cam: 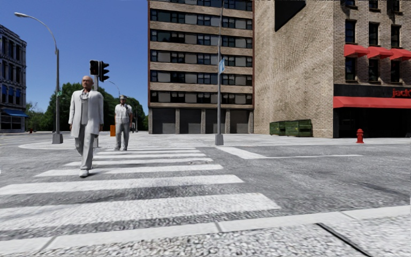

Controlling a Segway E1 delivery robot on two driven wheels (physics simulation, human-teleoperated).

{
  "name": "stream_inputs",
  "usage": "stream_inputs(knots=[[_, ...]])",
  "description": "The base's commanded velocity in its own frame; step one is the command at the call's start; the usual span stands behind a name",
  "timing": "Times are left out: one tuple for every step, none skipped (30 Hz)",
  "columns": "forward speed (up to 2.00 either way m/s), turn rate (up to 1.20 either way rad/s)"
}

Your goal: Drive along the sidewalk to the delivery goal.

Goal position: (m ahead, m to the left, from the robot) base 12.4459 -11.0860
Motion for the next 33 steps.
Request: stream_inputs(knots=[[2.0, 0.41], [2.0, 0.41], [2.0, 0.41], [2.0, 0.41], [2.0, 0.41], [1.98, 0.41], [1.78, 0.41], [1.65, 0.41], [1.65, 0.41], [1.55, 0.41], [1.5, 0.35], [1.45, 0.27], [1.38, 0.26], [1.38, 0.26], [1.35, 0.25], [1.32, 0.25], [1.29, 0.25], [1.29, 0.25], [1.28, 0.25], [1.27, 0.25], [1.27, 0.25], [1.27, 0.24], [1.27, 0.24], [1.27, 0.14], [1.27, 0.0], [1.27, 0.0], [1.27, 0.0], [1.27, 0.0], [1.27, 0.0], [1.27, 0.0], [1.27, 0.0], [1.27, 0.0], [1.29, 0.0]])
